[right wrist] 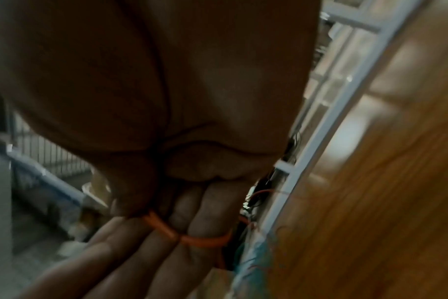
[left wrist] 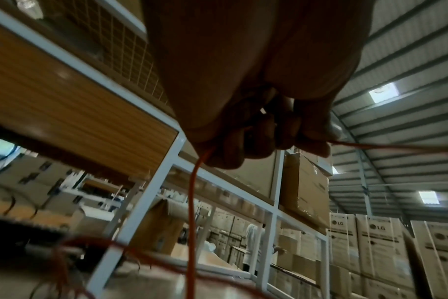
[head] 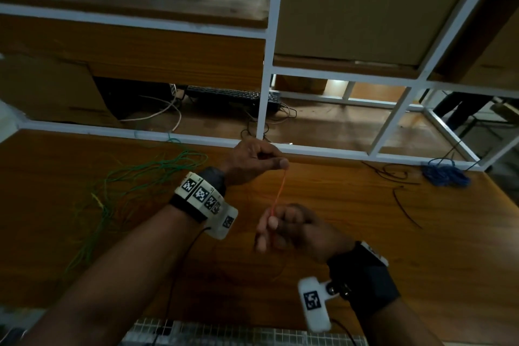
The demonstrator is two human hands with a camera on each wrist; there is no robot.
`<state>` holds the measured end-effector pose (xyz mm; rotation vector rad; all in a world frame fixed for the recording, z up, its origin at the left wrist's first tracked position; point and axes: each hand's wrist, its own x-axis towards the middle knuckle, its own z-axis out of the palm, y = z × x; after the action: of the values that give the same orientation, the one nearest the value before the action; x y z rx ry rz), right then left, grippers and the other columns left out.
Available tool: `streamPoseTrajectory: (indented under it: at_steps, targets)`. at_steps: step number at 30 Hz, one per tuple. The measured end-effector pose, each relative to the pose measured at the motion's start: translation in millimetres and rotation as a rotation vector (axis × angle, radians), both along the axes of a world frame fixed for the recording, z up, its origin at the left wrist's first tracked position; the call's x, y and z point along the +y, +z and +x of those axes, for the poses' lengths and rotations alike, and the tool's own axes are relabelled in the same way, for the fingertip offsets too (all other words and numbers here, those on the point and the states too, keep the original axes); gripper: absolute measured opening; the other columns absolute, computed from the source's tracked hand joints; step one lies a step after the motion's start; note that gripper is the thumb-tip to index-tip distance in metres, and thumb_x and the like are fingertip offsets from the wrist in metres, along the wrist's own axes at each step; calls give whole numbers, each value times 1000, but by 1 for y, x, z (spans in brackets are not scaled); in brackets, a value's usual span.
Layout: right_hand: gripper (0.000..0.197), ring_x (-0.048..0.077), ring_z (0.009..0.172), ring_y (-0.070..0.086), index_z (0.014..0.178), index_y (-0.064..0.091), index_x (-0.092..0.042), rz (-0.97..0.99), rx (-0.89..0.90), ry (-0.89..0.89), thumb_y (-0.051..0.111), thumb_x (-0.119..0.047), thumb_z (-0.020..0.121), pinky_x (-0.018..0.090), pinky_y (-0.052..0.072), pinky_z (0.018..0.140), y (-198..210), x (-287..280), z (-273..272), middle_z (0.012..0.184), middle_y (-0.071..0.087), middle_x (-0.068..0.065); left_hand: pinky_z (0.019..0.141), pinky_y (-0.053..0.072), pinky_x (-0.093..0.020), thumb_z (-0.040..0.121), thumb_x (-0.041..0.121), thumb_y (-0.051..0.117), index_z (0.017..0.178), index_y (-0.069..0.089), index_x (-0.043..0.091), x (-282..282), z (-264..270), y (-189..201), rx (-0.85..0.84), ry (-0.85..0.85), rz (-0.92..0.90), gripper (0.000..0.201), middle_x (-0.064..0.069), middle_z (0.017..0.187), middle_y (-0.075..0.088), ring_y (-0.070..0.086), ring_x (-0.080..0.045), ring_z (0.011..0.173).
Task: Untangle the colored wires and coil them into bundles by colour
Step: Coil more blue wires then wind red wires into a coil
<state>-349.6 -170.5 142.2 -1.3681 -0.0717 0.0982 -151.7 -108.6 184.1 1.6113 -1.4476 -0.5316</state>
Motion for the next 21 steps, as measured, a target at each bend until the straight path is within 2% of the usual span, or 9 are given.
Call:
streamPoseTrajectory:
  at_steps: [3, 5, 7, 10, 13, 15, 17, 19, 21]
  targets:
    - [17, 25, 111, 70, 110, 68, -6, 454, -259, 0, 59, -17, 101, 44, 51, 103, 22, -2, 4, 117, 73, 17, 63, 52, -30, 87, 35, 69, 89, 75, 24, 1, -16, -26, 302, -62, -24, 13, 9, 81, 71, 65, -11, 74]
    - [26, 30, 128, 61, 115, 62, -3, 659, -364, -101, 39, -11, 106, 42, 49, 109, 34, -13, 9, 132, 65, 23, 56, 46, -32, 82, 52, 68, 83, 73, 35, 4, -33, -42, 457, -111, -42, 17, 6, 77, 66, 59, -14, 65]
    - [40, 30, 136, 55, 115, 62, -5, 667, -419, -326, 24, -12, 110, 41, 44, 115, 40, -26, 14, 137, 63, 21, 50, 35, -29, 83, 57, 66, 81, 72, 35, 8, -50, -53, 485, -38, 59, 22, 1, 68, 54, 44, -12, 54]
    - [36, 25, 134, 57, 118, 66, -5, 83, -438, -849, 32, -14, 112, 39, 47, 112, 36, -48, 16, 133, 67, 15, 51, 37, -20, 95, 39, 59, 97, 74, 13, 19, -55, -73, 452, 65, 182, 30, 1, 66, 49, 42, -7, 53]
    - [28, 2, 106, 66, 117, 68, -9, -804, -285, -1189, 42, -16, 111, 34, 58, 89, 21, -71, 10, 116, 73, 8, 72, 45, -21, 93, 35, 63, 89, 73, 19, 40, -41, -78, 424, 140, 229, 19, 14, 72, 66, 60, -3, 68]
    - [24, 1, 84, 65, 118, 67, -15, -1104, -45, -1040, 45, -11, 108, 19, 53, 64, 15, -76, 5, 112, 71, 4, 75, 46, -19, 92, 34, 65, 91, 73, 22, 53, -28, -72, 339, 154, 249, 15, 16, 85, 71, 64, 5, 81]
    - [24, 1, 82, 62, 113, 66, -22, -1189, 264, -655, 50, -7, 103, 14, 48, 62, 7, -73, 3, 115, 69, -3, 72, 47, -18, 92, 39, 63, 95, 73, 24, 62, -15, -61, 121, 193, 253, 17, 12, 90, 70, 63, 2, 84]
    - [19, 7, 75, 63, 102, 67, -22, -1059, 411, -369, 49, -14, 105, 18, 49, 61, 1, -64, 1, 104, 71, -2, 61, 45, -15, 92, 36, 63, 93, 72, 25, 65, -4, -50, -108, 228, 157, 13, 11, 82, 66, 59, 3, 71]
    - [29, 15, 75, 65, 93, 69, -17, -843, 397, -248, 46, -26, 108, 29, 55, 72, -1, -52, -2, 92, 74, 1, 54, 47, -16, 92, 34, 62, 97, 70, 26, 63, 2, -37, -296, 218, 2, 13, 14, 79, 63, 58, 1, 66]
